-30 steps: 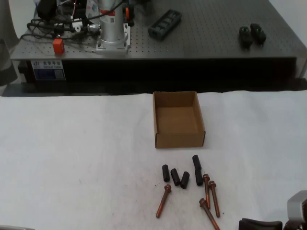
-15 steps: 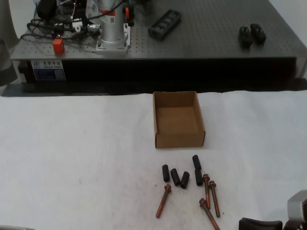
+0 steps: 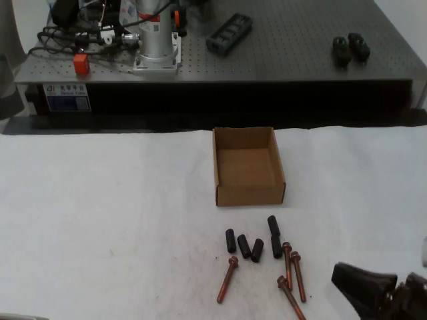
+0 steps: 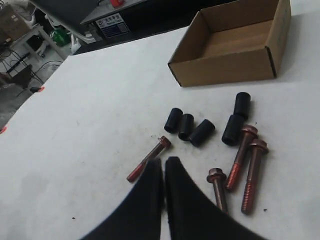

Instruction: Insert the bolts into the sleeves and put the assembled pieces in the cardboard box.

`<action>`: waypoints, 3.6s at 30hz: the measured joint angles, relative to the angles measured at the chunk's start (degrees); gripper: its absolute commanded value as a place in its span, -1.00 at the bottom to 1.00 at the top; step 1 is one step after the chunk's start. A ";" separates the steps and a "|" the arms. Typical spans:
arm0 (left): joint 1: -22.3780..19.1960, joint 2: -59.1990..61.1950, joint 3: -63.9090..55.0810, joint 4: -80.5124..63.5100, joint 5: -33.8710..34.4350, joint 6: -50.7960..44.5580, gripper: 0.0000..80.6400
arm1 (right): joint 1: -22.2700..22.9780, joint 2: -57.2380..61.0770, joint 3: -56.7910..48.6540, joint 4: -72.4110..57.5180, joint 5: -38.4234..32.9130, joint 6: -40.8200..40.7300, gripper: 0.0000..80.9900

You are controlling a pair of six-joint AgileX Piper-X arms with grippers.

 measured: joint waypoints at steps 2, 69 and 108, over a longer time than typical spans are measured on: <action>0.00 0.00 0.00 -0.16 0.00 0.00 -0.98 | 0.00 3.15 -2.48 2.13 0.72 -1.23 -0.96; 0.00 1.59 0.00 -15.98 5.72 0.13 -0.44 | 3.07 58.03 -37.87 30.34 13.88 -9.67 -0.96; -8.05 106.60 -96.94 20.25 12.46 24.68 -0.31 | -6.00 24.48 -37.23 45.41 7.46 -14.27 -0.96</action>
